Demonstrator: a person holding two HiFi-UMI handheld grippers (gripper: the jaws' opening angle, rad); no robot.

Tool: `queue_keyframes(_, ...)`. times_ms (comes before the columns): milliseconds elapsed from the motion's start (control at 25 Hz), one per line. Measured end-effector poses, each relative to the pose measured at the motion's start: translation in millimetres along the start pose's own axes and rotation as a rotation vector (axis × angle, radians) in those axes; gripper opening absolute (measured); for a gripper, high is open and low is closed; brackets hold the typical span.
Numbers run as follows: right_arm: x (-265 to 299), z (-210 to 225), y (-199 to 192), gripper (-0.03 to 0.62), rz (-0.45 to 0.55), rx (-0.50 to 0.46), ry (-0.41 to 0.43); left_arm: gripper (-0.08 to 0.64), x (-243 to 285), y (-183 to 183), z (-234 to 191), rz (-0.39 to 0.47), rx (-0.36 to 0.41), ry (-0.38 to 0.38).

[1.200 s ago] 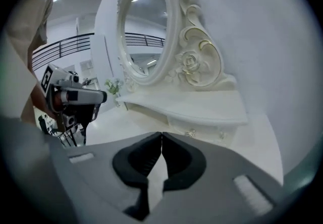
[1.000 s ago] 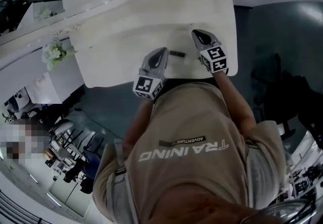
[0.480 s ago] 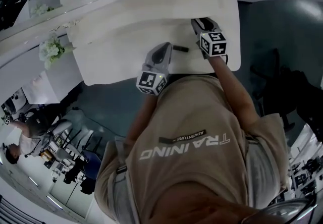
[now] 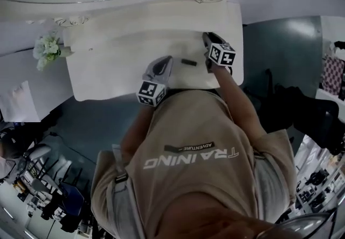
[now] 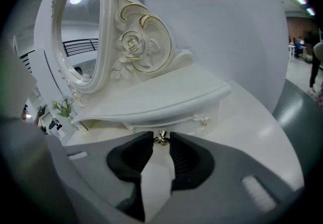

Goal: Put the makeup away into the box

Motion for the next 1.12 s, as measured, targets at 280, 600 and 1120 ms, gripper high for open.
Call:
queue_keyframes(280, -13.8, -6.7, -30.5, 0.109, -0.003, 0.035, -0.035, 0.0, -36.9, -16.3, -23.7, 0.007, -0.003, 0.007)
queue_keyframes(600, -34.8, -9.9, -52.2, 0.109, 0.014, 0.048, -0.057, 0.0, -56.8, -17.9, -19.8, 0.025, 0.008, -0.006)
queue_keyframes(1120, -60.9, -19.7, -69.1, 0.137, -0.007, -0.085, 0.016, 0.0, -65.3, -23.0, -7.6, 0.015, 0.013, -0.016)
Point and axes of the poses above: the fingertips, and each gripper's own axes: x forward along the fingers, z to its right, y out of its top, the point moved 2 cm from there along -x, backward along the fingers, and after that the axes turned 4 degrees about x, right-handed, at the moved point
